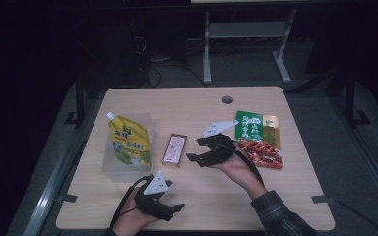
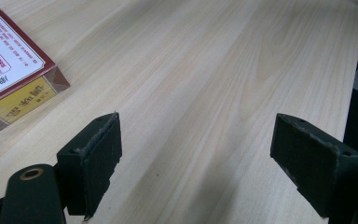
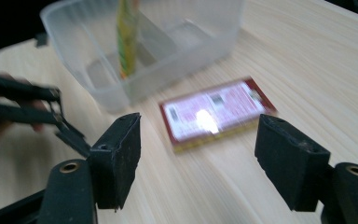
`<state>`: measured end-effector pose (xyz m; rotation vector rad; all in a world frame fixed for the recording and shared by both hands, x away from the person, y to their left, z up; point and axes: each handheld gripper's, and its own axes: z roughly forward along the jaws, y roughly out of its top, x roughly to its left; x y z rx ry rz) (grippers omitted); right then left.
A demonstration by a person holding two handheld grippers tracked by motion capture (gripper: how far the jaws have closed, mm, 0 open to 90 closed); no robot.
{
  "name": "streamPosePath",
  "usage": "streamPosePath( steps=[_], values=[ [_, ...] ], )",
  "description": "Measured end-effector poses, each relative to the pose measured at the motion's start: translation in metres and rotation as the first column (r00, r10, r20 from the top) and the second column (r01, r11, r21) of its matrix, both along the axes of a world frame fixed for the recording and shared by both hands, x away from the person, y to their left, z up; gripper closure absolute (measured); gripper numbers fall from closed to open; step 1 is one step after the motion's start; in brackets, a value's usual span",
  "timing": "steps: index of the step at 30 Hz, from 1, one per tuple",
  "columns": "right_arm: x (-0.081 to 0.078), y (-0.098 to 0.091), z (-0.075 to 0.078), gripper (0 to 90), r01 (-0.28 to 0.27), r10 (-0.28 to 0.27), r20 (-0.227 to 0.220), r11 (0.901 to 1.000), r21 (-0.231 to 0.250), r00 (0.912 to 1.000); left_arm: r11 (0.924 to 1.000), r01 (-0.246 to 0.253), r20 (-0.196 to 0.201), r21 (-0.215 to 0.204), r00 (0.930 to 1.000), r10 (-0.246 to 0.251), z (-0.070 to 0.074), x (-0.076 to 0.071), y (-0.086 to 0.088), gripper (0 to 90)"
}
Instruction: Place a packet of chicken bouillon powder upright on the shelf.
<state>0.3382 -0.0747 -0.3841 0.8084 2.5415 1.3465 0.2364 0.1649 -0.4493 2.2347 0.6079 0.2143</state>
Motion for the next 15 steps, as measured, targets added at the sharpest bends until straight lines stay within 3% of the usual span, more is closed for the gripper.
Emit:
streamPosePath(
  steps=[4, 8, 13, 15],
  values=[
    [-0.007, -0.018, -0.011, 31.1, 0.034, -0.034, 0.008, 0.9992, -0.022, 0.9994, 0.9999, -0.011, -0.003, -0.007, 0.9999, 0.011, 0.000, 0.001, -0.001, 16.0],
    [-0.016, -0.035, -0.022, 31.1, 0.046, -0.046, -0.007, 0.9986, -0.027, 0.9989, 0.9999, -0.010, 0.002, 0.005, 0.9999, 0.010, 0.000, 0.001, -0.001, 16.0],
    [-0.028, -0.056, -0.034, 30.5, 0.049, -0.050, -0.024, 0.9978, -0.044, 0.9985, 0.9991, -0.038, -0.005, -0.016, 0.9993, 0.038, 0.001, 0.003, -0.003, 15.9],
    [-0.033, -0.065, -0.037, 30.4, 0.060, -0.061, -0.041, 0.9977, -0.033, 0.9973, 0.9991, -0.043, 0.004, -0.003, 0.9990, 0.043, 0.003, 0.005, -0.004, 15.9]
  ],
)
